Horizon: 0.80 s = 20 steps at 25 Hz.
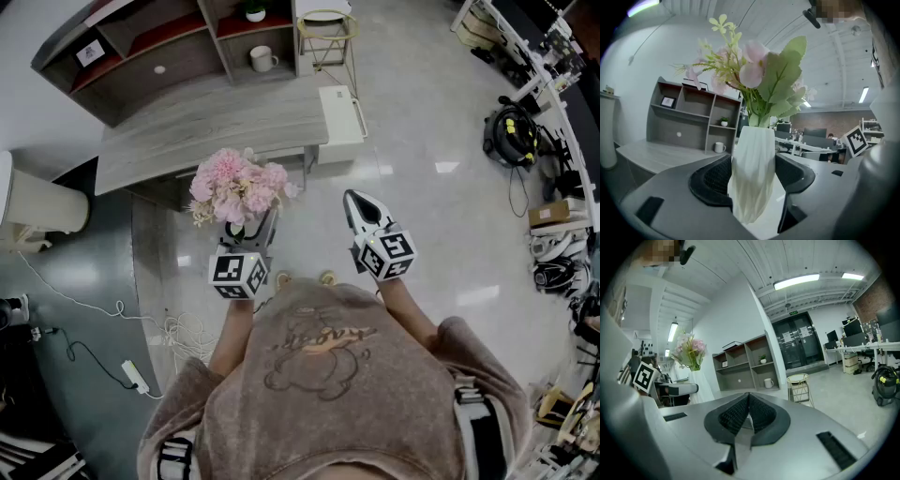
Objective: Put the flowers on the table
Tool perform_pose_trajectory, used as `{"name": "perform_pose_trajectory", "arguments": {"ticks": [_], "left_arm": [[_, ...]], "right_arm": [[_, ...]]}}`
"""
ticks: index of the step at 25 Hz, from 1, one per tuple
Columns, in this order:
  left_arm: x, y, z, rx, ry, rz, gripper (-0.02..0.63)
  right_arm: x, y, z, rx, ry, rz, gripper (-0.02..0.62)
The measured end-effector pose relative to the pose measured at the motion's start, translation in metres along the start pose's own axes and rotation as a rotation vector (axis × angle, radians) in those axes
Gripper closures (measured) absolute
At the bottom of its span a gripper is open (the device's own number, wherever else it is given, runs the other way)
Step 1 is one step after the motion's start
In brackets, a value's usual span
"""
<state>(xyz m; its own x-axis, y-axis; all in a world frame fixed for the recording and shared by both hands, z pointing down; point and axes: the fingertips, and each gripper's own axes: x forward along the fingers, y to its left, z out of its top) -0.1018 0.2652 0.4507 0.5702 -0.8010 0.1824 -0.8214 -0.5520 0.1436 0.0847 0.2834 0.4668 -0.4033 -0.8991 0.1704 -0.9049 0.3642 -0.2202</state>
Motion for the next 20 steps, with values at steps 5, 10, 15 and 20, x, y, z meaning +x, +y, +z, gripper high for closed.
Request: {"name": "perform_pose_trajectory", "arguments": {"ticks": [5, 10, 15, 20], "left_arm": [[0.01, 0.002, 0.006, 0.008, -0.015, 0.003, 0.304], [0.009, -0.009, 0.002, 0.006, -0.019, 0.032, 0.304], [0.011, -0.018, -0.003, -0.015, -0.043, 0.069, 0.304], [0.018, -0.029, 0.001, -0.005, -0.067, 0.094, 0.304]], "right_arm": [[0.007, -0.005, 0.007, -0.004, -0.019, 0.009, 0.6], [-0.002, -0.015, 0.002, 0.008, -0.012, 0.035, 0.6], [-0.009, -0.031, -0.014, 0.006, 0.015, 0.058, 0.6], [-0.015, -0.042, -0.022, 0.005, 0.03, 0.092, 0.6]]}}
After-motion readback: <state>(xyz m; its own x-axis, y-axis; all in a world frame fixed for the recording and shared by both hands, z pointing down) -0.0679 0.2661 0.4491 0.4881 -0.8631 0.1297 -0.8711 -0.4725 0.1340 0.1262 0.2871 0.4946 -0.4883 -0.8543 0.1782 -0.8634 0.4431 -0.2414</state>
